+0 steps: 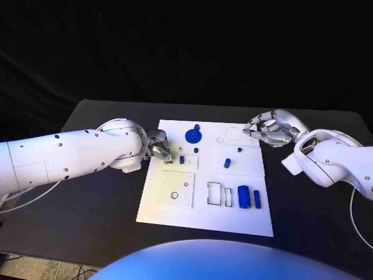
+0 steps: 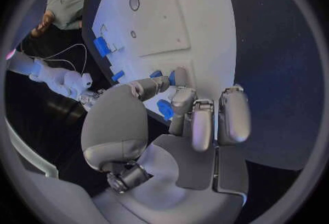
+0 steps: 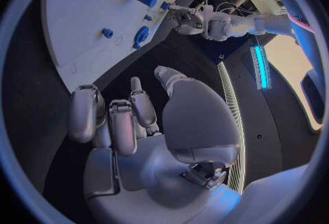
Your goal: Assemble the parts on the task board
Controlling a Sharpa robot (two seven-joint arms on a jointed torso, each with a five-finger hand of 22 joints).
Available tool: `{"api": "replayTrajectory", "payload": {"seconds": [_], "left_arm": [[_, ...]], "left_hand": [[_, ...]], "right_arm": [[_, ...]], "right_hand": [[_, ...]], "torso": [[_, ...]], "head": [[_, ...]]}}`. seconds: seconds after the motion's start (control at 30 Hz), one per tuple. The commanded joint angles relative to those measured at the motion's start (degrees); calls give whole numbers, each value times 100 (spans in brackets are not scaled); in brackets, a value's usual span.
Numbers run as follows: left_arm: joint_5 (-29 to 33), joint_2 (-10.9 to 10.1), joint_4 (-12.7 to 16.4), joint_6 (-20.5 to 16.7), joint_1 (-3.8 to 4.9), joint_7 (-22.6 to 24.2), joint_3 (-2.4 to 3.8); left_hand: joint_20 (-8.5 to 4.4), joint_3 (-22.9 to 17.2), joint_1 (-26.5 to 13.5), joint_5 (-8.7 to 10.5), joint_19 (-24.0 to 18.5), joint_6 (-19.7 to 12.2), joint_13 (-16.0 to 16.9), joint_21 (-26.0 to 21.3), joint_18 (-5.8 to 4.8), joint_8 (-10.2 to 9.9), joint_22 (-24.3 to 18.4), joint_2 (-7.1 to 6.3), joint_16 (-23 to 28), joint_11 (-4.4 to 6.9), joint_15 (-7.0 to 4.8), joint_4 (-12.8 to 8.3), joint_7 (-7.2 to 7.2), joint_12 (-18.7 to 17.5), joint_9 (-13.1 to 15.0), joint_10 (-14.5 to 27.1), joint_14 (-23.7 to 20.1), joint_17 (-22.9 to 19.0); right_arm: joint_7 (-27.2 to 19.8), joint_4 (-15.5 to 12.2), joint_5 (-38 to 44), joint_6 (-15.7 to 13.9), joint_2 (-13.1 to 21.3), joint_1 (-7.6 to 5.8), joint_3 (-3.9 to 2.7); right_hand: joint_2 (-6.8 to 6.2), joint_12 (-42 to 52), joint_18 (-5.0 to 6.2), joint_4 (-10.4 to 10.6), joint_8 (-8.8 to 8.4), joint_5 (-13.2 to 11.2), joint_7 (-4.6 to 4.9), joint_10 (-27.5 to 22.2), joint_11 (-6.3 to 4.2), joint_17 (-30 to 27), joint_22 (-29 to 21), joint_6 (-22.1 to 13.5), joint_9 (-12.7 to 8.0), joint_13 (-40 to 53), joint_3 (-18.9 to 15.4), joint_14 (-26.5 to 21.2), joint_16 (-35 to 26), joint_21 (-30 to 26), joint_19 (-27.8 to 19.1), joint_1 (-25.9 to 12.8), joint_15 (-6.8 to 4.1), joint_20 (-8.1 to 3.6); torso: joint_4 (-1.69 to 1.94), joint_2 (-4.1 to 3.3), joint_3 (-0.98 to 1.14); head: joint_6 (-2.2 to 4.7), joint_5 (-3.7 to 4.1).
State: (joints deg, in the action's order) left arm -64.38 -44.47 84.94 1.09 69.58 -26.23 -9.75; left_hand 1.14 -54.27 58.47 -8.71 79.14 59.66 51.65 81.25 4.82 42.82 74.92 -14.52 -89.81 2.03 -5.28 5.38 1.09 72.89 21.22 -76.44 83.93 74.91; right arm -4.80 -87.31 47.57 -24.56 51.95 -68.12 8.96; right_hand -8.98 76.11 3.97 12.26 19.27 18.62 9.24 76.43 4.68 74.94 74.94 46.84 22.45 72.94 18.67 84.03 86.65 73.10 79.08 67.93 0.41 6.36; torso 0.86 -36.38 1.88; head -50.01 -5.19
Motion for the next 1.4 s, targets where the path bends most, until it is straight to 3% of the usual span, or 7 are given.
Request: {"api": "replayTrajectory", "payload": {"seconds": [0.03,0.4,1.0,1.17,1.4], "left_arm": [[-64,29,-9,97,-23,-51,-18],[-78,55,-75,18,-23,-69,-18],[-73,60,-168,193,-21,-103,-17],[-73,45,-168,199,-21,-106,-17],[-77,1,-136,150,-21,-106,-4]], "left_hand": [[7,-437,53,10,31,67,7,19,-107,14,82,144,-19,110,-35,-429,-45,30,-12,-169,607,1509],[-3,55,-56,84,25,83,-41,2,-104,-30,70,145,-19,131,-51,6,-76,27,-50,-154,607,1509],[-22,1062,-2,89,32,146,-49,-14,-104,-127,65,-42,-19,155,-69,787,-108,68,-136,-123,607,1509],[-26,1612,209,77,35,180,-45,-18,-104,-185,66,10,-19,158,-76,1101,-113,88,-186,-121,607,1509],[-20,2542,110,46,24,247,-66,-33,-99,-292,50,236,-19,150,-69,1150,-108,98,-274,-113,607,1509]], "right_arm": [[-52,-7,20,41,-2,7,0],[-56,-7,20,39,0,9,0],[-55,-11,20,34,15,10,0],[-56,-11,20,32,19,10,0],[-59,-11,20,29,23,12,0]], "right_hand": [[-6,20,57,32,33,27,-7,1,-30,510,112,-49,-5,-2,-1,370,-28,-14,-2,-40,-25,-16],[-7,17,60,39,36,28,-7,-2,-30,508,103,-51,-7,-6,-4,370,-29,-27,-9,-39,-26,-17],[-7,17,60,39,36,28,-7,-2,-30,508,103,-51,-7,-6,-4,370,-29,-27,-9,-39,-26,-17],[-7,17,60,39,36,28,-7,-2,-30,508,103,-51,-7,-6,-4,370,-29,-27,-9,-39,-26,-17],[-9,14,61,44,38,28,-7,-6,-30,503,102,-54,-8,-11,-8,369,-31,-30,-10,-40,-26,-17]], "torso": [[-1,-3,0],[2,-1,0],[3,0,-4],[2,-1,-2],[1,-3,-6]], "head": [[1,1],[2,16],[14,33],[15,34],[27,39]]}}
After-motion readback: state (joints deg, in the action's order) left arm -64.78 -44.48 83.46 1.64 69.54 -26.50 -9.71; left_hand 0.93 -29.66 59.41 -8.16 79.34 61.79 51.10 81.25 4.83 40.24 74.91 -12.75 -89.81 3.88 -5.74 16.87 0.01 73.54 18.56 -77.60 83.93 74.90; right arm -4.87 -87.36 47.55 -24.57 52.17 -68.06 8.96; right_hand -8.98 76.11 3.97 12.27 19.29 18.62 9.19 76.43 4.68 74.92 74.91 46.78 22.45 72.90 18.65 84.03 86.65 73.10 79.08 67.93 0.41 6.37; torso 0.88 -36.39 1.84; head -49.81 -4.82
